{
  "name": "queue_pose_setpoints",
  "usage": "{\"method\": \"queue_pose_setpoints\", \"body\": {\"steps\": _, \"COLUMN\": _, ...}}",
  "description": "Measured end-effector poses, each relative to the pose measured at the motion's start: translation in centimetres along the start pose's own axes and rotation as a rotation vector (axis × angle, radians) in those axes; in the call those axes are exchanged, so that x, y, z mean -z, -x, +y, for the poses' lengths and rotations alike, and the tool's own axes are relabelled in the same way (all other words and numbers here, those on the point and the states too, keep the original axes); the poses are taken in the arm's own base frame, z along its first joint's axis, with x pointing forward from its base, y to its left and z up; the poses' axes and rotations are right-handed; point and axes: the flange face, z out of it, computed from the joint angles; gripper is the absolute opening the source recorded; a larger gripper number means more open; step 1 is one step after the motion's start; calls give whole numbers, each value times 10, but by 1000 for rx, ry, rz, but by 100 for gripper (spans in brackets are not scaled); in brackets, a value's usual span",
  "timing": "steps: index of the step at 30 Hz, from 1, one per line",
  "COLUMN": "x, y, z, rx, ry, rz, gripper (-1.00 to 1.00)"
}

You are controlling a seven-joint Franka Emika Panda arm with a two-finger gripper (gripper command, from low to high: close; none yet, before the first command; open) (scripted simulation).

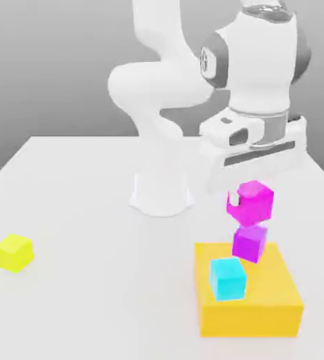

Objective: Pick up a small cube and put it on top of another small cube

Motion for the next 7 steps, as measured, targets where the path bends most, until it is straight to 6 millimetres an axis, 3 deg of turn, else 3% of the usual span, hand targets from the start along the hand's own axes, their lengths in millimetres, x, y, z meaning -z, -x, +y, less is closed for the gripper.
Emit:
{"method": "queue_pose_setpoints", "body": {"steps": 4, "x": -43, "y": 5, "z": -2, "rx": 20, "ry": 6, "rz": 4, "gripper": -100}}
{"method": "queue_pose_setpoints", "body": {"steps": 5, "x": -51, "y": 6, "z": -1, "rx": 20, "ry": 6, "rz": 4, "gripper": 100}}
{"method": "queue_pose_setpoints", "body": {"steps": 7, "x": -51, "y": 6, "z": -1, "rx": 20, "ry": 6, "rz": 4, "gripper": 100}}
